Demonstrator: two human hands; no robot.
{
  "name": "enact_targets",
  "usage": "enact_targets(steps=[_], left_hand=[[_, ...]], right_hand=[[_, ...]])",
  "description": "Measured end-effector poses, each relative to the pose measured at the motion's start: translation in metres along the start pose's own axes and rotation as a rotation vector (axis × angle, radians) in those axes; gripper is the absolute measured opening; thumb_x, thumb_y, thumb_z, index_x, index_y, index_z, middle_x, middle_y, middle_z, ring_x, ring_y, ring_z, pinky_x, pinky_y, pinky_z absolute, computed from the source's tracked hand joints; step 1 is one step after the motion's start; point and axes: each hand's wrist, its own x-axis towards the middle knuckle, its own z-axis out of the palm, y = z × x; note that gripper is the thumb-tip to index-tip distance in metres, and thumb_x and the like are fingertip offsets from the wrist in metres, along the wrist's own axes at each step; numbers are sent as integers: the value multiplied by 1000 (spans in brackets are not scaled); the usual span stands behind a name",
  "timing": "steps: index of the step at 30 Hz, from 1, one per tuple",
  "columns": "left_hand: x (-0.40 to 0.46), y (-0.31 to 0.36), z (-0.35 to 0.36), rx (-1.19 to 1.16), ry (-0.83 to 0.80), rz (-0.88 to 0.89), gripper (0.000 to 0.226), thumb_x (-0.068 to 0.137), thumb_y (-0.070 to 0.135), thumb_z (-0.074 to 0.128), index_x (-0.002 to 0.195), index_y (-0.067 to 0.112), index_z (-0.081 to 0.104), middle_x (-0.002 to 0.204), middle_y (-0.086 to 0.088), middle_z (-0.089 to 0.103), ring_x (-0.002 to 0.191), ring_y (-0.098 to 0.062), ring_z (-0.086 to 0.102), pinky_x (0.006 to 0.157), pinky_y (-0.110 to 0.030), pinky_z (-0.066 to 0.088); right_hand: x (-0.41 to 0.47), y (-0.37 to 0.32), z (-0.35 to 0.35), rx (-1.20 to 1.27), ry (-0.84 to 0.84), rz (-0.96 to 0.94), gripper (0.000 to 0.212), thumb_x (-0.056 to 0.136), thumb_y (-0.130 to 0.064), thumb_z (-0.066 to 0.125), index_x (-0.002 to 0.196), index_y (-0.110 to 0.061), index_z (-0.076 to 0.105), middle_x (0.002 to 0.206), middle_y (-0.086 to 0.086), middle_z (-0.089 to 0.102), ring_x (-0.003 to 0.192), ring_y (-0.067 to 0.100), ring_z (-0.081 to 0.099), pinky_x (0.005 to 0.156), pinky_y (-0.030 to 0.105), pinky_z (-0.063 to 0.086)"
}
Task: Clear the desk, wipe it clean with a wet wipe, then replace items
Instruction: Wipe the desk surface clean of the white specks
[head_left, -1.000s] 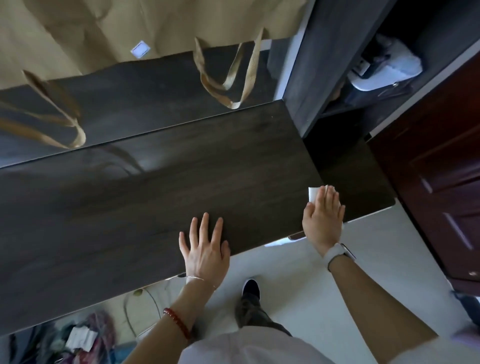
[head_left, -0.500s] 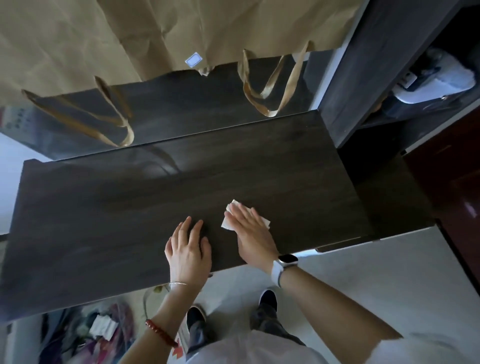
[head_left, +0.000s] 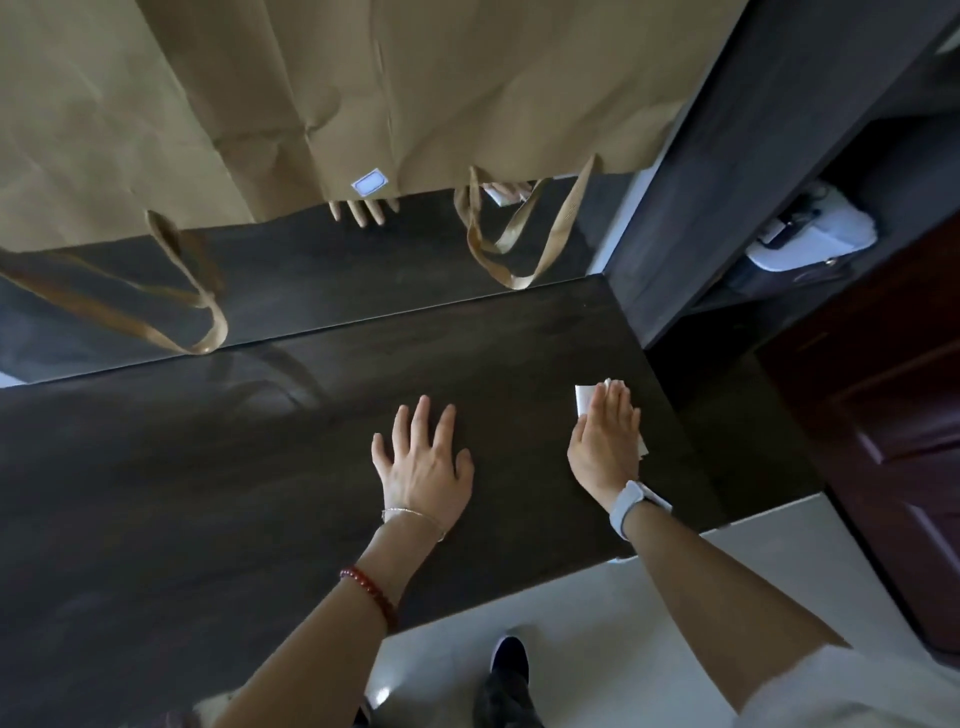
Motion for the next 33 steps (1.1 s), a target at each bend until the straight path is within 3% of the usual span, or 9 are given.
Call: enact_targets(steps=[5, 10, 15, 22, 27, 29, 31, 33], left_hand=[[43, 15, 16, 21, 27, -40, 54, 92, 41, 35, 142, 28, 21, 154, 0, 10, 141, -23, 2, 111, -52, 3], [48, 11, 24, 15, 157, -78, 65, 79, 54, 18, 130, 28, 46, 144, 0, 39, 136, -24, 27, 108, -51, 14], [49, 8, 21, -9, 133, -79, 68, 76, 59, 11, 132, 35, 43, 147, 6, 34, 137, -19, 21, 109, -44, 9], [44, -15, 1, -118, 298, 45, 48, 86, 38, 32, 119, 17, 59, 127, -2, 58, 120, -26, 49, 97, -43, 35], [-1, -72, -14, -144, 452, -73, 42, 86, 31, 35, 114, 14, 62, 122, -5, 61, 117, -19, 46, 98, -48, 36], [-29, -105, -16, -144, 468, -153, 43, 85, 31, 35, 113, 14, 62, 122, -6, 61, 116, -21, 47, 97, -48, 36], [-59, -140, -16, -131, 470, -236, 44, 84, 31, 35, 111, 13, 63, 122, -8, 61, 115, -26, 50, 96, -48, 37], [-87, -174, -16, -120, 477, -328, 45, 83, 31, 34, 111, 12, 63, 122, -11, 60, 115, -30, 50, 95, -49, 37]], right_hand=[[71, 7, 2, 30, 46, -29, 52, 95, -10, 32, 141, 5, 13, 151, 24, 13, 142, 32, 8, 115, 40, 5], [128, -1, 10, 77, 105, -76, 56, 87, -15, 22, 137, 10, 23, 147, 28, 24, 139, 36, 19, 114, 40, 12], [157, -29, 11, 68, 32, -125, 51, 95, -15, 29, 141, 6, 17, 151, 24, 15, 142, 31, 9, 115, 37, 3], [92, -75, 28, 95, -39, -457, 56, 86, -15, 28, 138, 6, 27, 148, 25, 25, 140, 35, 18, 113, 36, 5], [31, -130, 43, 92, -161, -624, 53, 93, -16, 20, 143, 1, 13, 153, 18, 10, 143, 28, 3, 114, 30, -7], [4, -153, 49, 86, -201, -639, 59, 88, -21, 11, 141, 4, 21, 151, 21, 18, 141, 32, 12, 113, 33, -3], [-26, -176, 57, 65, -210, -651, 59, 85, -20, 17, 134, 6, 35, 144, 24, 34, 135, 36, 29, 112, 41, 9], [-59, -200, 65, 79, -187, -668, 53, 85, -18, 26, 129, 6, 43, 138, 23, 43, 131, 36, 38, 114, 40, 17]])
